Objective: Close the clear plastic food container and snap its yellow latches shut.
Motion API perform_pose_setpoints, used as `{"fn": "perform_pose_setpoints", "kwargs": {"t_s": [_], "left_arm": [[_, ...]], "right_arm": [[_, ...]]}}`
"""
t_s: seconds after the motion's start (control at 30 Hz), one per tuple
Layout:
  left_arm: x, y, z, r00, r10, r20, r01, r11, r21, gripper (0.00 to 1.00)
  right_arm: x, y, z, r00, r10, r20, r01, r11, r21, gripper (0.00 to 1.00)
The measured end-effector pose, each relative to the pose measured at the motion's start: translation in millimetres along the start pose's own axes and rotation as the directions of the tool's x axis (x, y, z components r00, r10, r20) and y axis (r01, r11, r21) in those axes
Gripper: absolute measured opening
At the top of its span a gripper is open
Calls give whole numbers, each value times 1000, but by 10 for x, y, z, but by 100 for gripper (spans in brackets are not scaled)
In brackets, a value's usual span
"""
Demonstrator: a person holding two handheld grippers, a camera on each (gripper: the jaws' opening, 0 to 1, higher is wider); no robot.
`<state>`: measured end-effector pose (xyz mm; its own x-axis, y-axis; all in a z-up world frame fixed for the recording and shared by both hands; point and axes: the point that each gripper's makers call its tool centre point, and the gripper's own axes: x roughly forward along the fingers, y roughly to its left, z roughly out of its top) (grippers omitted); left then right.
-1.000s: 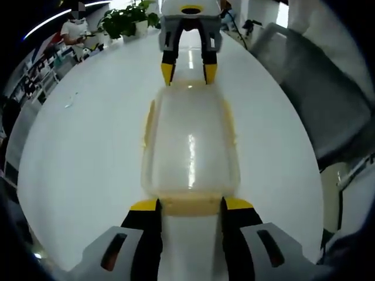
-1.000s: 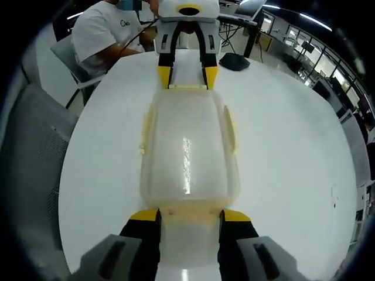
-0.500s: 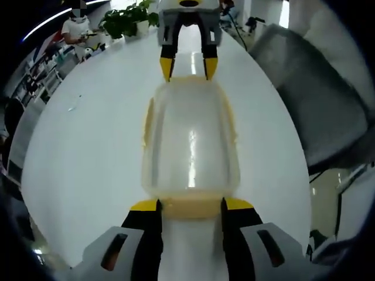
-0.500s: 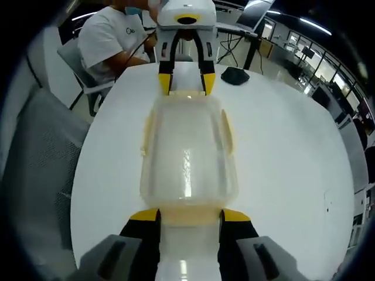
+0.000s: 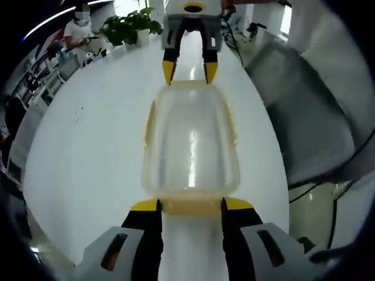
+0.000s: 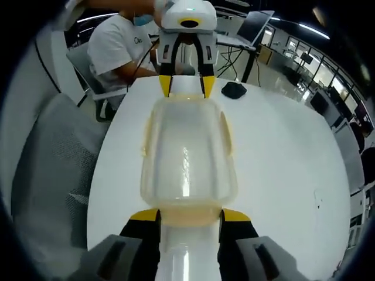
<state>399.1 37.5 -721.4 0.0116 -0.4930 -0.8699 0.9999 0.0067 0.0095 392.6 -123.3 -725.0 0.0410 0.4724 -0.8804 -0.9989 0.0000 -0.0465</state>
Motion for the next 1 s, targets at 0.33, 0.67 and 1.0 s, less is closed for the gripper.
{"fn": "perform_pose_setpoints", "kwargs": {"t_s": [0.33,0.67,1.0], "left_arm": [[-42,2,423,1000,11,-15,-10,999,33,37],[48,3,866,999,30,-38,-27,998,65,37],[247,14,1249,999,22,-39,-18,996,89,37]], "right_arm": [[-356,19,-199,1000,-27,8,27,1000,11,36],[-664,38,-504,998,-69,0,69,998,13,36],[-917,56,-895,998,-66,-1,66,997,40,36]]}}
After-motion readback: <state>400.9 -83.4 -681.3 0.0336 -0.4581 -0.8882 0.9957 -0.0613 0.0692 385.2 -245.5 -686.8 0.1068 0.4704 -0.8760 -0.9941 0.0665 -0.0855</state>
